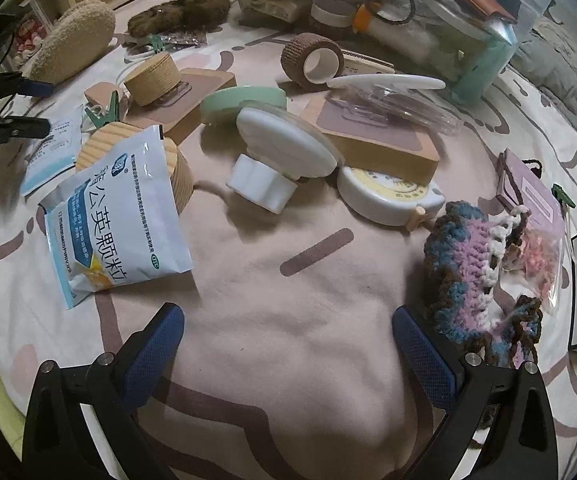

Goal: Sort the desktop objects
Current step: 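Lower the left tool toward the white printed sachet while the right tool approaches the blue-white sachet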

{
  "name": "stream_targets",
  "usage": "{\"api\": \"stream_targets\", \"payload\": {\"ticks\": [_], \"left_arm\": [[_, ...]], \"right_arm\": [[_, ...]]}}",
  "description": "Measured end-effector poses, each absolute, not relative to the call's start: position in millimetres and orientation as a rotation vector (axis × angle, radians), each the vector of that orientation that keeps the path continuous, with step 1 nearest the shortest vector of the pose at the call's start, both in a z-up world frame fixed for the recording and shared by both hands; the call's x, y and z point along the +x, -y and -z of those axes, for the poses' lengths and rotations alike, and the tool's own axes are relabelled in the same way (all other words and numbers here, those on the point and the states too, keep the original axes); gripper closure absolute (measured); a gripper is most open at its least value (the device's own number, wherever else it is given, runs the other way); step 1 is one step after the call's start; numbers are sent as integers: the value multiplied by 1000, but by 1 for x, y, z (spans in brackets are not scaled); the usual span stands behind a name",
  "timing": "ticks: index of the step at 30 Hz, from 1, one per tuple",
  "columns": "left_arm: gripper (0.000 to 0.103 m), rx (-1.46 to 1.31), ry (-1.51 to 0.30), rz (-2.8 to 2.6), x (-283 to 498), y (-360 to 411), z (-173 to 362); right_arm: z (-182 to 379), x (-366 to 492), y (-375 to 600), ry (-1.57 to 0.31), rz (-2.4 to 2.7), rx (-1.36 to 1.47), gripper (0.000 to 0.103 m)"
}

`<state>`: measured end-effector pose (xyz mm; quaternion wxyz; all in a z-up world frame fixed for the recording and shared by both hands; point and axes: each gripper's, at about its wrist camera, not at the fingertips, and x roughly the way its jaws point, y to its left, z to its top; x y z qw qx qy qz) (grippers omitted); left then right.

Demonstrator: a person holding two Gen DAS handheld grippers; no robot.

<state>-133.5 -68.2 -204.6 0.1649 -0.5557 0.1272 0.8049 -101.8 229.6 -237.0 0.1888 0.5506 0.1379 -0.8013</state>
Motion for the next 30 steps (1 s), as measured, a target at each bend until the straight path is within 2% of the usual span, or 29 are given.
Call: {"api": "stream_targets", "payload": {"ticks": [7,15,25,30], "left_arm": [[0,-1492,-443,-2197,-118,41,207],[0,-1530,-553,-2125,-109,21,231],[0,-1532,-541,-2149,-115,19,239],[0,-1499,-518,-2162,-115,21,239]], "right_arm": [[239,-98,-232,-377,2259,1535,0],[240,-92,-235,-352,2289,1474,0],[238,-101,-226,-359,2221,1531,0],[215,-96,-219,-317,2118,1499,0]]}}
